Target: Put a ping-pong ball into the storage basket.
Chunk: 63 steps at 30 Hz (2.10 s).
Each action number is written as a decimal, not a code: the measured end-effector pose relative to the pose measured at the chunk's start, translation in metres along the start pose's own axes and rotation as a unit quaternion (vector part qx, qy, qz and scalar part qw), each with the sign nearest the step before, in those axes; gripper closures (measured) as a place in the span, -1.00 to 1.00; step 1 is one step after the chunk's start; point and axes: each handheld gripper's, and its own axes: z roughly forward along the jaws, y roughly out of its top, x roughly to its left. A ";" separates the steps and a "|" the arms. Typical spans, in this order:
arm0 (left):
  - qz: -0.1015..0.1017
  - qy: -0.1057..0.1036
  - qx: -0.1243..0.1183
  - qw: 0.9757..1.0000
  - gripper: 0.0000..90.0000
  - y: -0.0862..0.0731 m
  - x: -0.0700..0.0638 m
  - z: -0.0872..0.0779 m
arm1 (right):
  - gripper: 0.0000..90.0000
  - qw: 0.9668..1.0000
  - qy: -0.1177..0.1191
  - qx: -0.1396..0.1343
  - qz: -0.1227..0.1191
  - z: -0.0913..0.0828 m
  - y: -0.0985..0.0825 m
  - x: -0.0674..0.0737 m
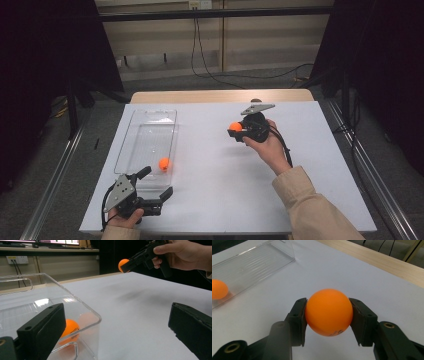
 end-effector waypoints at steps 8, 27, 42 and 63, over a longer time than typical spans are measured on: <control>0.000 0.000 0.000 1.000 -0.98 0.000 0.000 0.000 | 0.14 1.000 0.000 0.001 -0.001 0.001 0.002 0.002; 0.001 0.000 0.000 1.000 -0.98 0.000 0.000 0.000 | 0.14 1.000 0.000 0.002 -0.006 0.002 0.007 0.006; 0.002 0.001 0.001 1.000 -0.98 0.000 0.000 0.000 | 0.14 1.000 0.010 0.001 -0.012 0.005 0.011 0.014; 0.003 0.001 0.000 1.000 -0.98 0.000 0.000 0.000 | 0.14 1.000 0.016 0.001 -0.022 0.007 0.017 0.023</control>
